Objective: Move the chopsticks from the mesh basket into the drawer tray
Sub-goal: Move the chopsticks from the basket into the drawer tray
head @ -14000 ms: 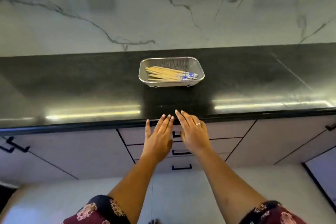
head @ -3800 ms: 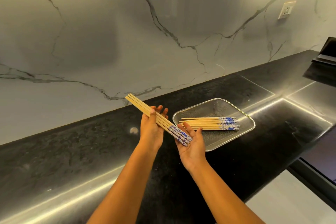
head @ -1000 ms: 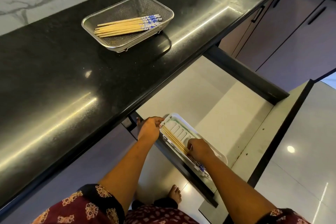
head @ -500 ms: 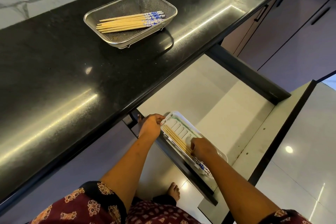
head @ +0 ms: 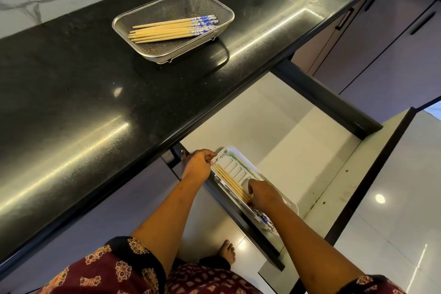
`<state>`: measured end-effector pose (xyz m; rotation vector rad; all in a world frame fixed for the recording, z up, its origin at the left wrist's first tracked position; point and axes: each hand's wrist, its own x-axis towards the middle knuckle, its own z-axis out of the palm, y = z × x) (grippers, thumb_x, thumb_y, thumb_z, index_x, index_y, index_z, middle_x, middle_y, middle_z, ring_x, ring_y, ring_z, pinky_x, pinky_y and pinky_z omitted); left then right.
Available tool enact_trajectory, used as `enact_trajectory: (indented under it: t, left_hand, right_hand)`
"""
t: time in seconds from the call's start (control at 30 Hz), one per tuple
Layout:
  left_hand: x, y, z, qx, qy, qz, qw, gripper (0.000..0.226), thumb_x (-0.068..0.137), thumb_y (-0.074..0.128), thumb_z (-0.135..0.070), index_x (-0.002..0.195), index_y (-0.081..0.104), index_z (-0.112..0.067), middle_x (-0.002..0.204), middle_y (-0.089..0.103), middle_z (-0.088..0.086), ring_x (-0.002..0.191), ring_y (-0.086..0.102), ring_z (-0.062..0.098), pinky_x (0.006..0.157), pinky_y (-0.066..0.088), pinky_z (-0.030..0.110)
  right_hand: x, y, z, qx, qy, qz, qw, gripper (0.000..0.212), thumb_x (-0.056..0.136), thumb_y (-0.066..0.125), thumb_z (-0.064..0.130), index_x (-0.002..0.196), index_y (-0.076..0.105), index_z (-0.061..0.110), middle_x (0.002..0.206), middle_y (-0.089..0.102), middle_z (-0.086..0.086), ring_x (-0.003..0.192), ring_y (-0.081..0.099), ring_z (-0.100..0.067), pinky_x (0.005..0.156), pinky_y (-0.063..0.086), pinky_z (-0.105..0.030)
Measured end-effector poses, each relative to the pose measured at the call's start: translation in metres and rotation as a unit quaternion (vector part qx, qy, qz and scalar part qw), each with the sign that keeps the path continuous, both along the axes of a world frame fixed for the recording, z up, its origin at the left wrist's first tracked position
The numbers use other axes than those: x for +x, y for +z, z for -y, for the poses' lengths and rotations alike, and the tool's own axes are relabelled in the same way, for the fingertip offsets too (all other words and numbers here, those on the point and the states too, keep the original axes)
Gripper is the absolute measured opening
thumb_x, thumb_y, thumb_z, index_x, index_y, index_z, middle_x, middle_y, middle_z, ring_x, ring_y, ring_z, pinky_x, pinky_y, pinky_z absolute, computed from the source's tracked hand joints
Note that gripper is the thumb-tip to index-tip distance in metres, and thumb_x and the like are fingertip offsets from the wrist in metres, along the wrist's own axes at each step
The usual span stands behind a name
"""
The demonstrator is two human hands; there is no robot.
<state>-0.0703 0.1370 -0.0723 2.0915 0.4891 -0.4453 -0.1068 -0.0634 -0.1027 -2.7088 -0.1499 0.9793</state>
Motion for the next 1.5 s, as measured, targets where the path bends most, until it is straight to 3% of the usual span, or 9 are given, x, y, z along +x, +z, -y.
enact_trajectory:
  t: [0.2, 0.33, 0.53, 0.7, 0.8, 1.0, 1.2, 1.37, 1.5]
  left_hand:
    - [0.0, 0.0, 0.0, 0.02, -0.008, -0.003, 1.0, 0.03, 0.088, 0.053, 0.004, 0.109, 0.065, -0.013, 0.11, 0.068, 0.009, 0.094, 0.06, 0.013, 0.083, 0.049, 0.021]
    - [-0.006, 0.01, 0.004, 0.078, -0.051, 0.015, 0.996, 0.035, 0.09, 0.052, 0.001, 0.12, 0.06, -0.015, 0.118, 0.066, 0.007, 0.107, 0.063, 0.021, 0.092, 0.052, 0.035]
    - [-0.022, 0.02, 0.014, 0.135, -0.015, 0.084, 0.987, 0.031, 0.091, 0.053, -0.007, 0.116, 0.063, -0.023, 0.111, 0.069, 0.005, 0.096, 0.066, 0.021, 0.079, 0.057, 0.038]
    - [-0.018, 0.037, 0.014, 0.106, -0.002, 0.136, 0.985, 0.028, 0.091, 0.055, -0.01, 0.113, 0.064, -0.023, 0.114, 0.067, 0.003, 0.098, 0.063, 0.018, 0.071, 0.048, 0.024]
    - [-0.006, 0.059, 0.008, 0.068, 0.013, 0.181, 0.981, 0.026, 0.091, 0.057, -0.011, 0.112, 0.064, -0.024, 0.118, 0.063, 0.005, 0.097, 0.06, 0.015, 0.076, 0.045, 0.022]
    - [0.036, 0.12, -0.025, -0.001, 0.096, 0.347, 0.933, 0.023, 0.086, 0.061, -0.006, 0.105, 0.068, -0.018, 0.105, 0.065, -0.002, 0.094, 0.058, 0.006, 0.077, 0.042, 0.004]
    - [0.09, 0.16, -0.09, -0.001, 0.195, 0.407, 0.893, 0.021, 0.084, 0.059, -0.002, 0.099, 0.068, -0.015, 0.095, 0.067, 0.003, 0.086, 0.061, 0.012, 0.081, 0.049, 0.022]
    - [0.14, 0.178, -0.146, -0.007, 0.238, 0.382, 0.893, 0.023, 0.085, 0.057, 0.0, 0.097, 0.068, -0.017, 0.098, 0.066, 0.001, 0.09, 0.062, 0.013, 0.079, 0.046, 0.017]
    - [0.17, 0.176, -0.179, 0.024, 0.208, 0.343, 0.916, 0.025, 0.084, 0.056, -0.001, 0.097, 0.068, -0.018, 0.098, 0.067, 0.003, 0.088, 0.063, 0.018, 0.083, 0.053, 0.031]
  right_hand:
    - [-0.004, -0.006, 0.006, 0.004, 0.011, -0.019, 1.0, 0.026, 0.09, 0.046, 0.013, 0.068, 0.043, 0.025, 0.08, 0.057, 0.002, 0.07, 0.049, -0.008, 0.076, 0.044, -0.023]
    - [-0.003, -0.005, 0.008, -0.005, 0.065, -0.005, 0.998, 0.018, 0.094, 0.042, 0.015, 0.079, 0.053, 0.018, 0.092, 0.062, -0.004, 0.08, 0.052, -0.013, 0.087, 0.045, -0.027]
    - [-0.006, 0.011, 0.017, -0.038, 0.031, -0.09, 0.995, 0.015, 0.081, 0.054, 0.004, 0.089, 0.061, 0.014, 0.097, 0.061, -0.006, 0.091, 0.06, -0.02, 0.088, 0.05, -0.031]
    - [0.018, 0.045, 0.005, 0.042, -0.005, -0.137, 0.99, 0.021, 0.084, 0.059, -0.006, 0.097, 0.072, 0.004, 0.092, 0.062, -0.009, 0.074, 0.06, -0.018, 0.062, 0.054, -0.022]
    - [0.042, 0.078, -0.014, 0.118, -0.049, -0.11, 0.986, 0.022, 0.087, 0.055, -0.006, 0.1, 0.07, 0.002, 0.088, 0.061, -0.009, 0.067, 0.056, -0.017, 0.057, 0.051, -0.02]
    - [0.089, 0.148, -0.076, 0.258, -0.037, -0.011, 0.965, 0.024, 0.09, 0.054, 0.001, 0.111, 0.064, 0.005, 0.115, 0.063, -0.017, 0.104, 0.063, -0.032, 0.089, 0.054, -0.038]
    - [0.136, 0.21, -0.128, 0.353, -0.021, 0.062, 0.933, 0.021, 0.093, 0.053, 0.011, 0.109, 0.065, 0.016, 0.102, 0.066, -0.008, 0.084, 0.064, -0.013, 0.075, 0.053, -0.025]
    - [0.186, 0.242, -0.164, 0.387, -0.066, 0.12, 0.912, 0.017, 0.093, 0.054, 0.01, 0.105, 0.066, 0.013, 0.09, 0.064, -0.001, 0.076, 0.06, -0.007, 0.069, 0.05, -0.018]
    - [0.231, 0.246, -0.195, 0.313, -0.036, 0.221, 0.923, 0.017, 0.091, 0.057, 0.009, 0.101, 0.069, 0.013, 0.09, 0.063, -0.003, 0.084, 0.057, -0.013, 0.076, 0.044, -0.023]
